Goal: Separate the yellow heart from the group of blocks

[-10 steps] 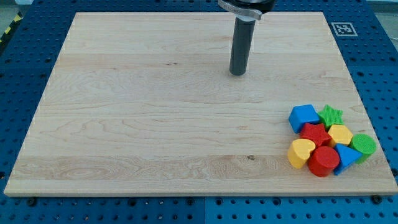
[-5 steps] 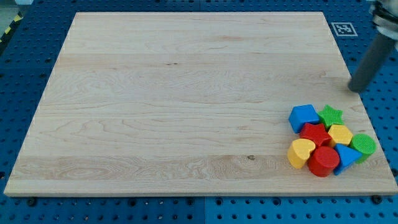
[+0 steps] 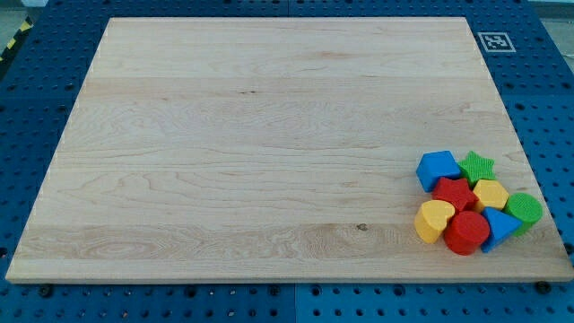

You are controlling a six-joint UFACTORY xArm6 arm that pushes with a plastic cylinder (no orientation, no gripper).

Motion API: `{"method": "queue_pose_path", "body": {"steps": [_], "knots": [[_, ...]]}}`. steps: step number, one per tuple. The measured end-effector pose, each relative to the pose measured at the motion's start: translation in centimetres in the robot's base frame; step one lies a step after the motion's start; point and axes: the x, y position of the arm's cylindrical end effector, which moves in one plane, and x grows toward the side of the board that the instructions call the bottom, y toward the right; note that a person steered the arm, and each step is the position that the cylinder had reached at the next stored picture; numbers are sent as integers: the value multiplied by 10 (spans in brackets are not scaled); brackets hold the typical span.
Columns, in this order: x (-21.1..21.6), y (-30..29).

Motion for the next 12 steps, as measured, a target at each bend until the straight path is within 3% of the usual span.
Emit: {"method": "queue_pose_path", "body": {"steps": [2, 3, 4, 6, 8, 12], "knots": [[0, -36], [-3, -83], [-3, -83], [-36, -126], [-95, -207], [-85, -215]]}}
